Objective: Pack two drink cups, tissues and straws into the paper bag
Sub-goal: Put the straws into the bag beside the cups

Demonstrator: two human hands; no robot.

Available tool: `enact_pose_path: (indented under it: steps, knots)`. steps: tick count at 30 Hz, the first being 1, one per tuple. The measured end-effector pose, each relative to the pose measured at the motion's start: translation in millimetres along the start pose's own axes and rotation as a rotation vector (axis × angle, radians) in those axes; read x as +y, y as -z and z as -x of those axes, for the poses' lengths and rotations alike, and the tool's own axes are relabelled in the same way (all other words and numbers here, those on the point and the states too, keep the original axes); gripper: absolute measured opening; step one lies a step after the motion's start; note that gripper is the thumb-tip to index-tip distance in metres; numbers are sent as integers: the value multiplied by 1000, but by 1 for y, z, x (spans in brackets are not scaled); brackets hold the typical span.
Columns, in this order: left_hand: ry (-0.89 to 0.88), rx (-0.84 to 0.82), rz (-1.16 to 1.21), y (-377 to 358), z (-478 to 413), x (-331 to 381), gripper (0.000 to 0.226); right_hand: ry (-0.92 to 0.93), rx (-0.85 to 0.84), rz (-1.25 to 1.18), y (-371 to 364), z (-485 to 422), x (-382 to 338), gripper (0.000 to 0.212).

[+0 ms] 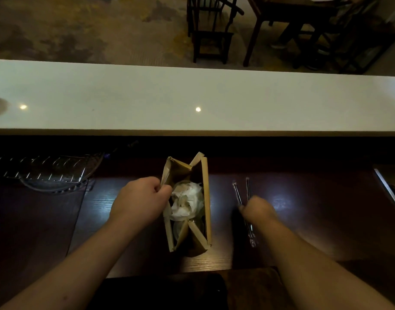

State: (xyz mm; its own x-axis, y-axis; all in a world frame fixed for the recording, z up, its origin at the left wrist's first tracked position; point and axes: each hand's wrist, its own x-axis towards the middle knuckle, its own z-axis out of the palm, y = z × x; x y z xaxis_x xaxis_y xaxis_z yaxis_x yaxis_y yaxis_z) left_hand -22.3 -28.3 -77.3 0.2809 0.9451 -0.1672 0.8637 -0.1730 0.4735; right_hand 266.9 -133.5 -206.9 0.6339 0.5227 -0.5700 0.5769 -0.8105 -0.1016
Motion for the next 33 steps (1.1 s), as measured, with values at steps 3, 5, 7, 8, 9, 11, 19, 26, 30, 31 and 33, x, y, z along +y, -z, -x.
enact_pose_path:
  steps: [3,5,7,8,9,11,19,26,30,31,33]
  knots:
    - [-14,14,-22,-2,2,2,39,-11,-73,21,-30,-14,10,40]
    - [-13,13,-18,-2,2,3,39,-20,-98,16,-40,-14,10,30]
    - [-6,7,-11,-2,1,3,39,-15,-119,25,-45,-10,11,27]
    - [-4,6,-12,-1,1,3,39,-10,-129,37,-45,-8,12,28]
    - [-3,8,-13,-1,2,2,39,-5,-142,46,-44,-6,13,30]
    - [2,13,-16,0,2,3,40,16,-145,15,-32,2,8,33]
    - [-7,-15,15,3,-3,1,38,444,234,-301,107,129,-80,22]
    - [-15,-33,21,5,-6,3,38,507,135,-243,61,143,-152,8]
    - [-6,-16,2,8,-9,2,37,320,-101,-14,25,139,-154,22]
    - [-7,-18,3,8,-9,2,37,311,-164,53,20,142,-152,26]
    - [-19,-19,4,7,-8,2,38,318,-254,122,7,141,-150,28]
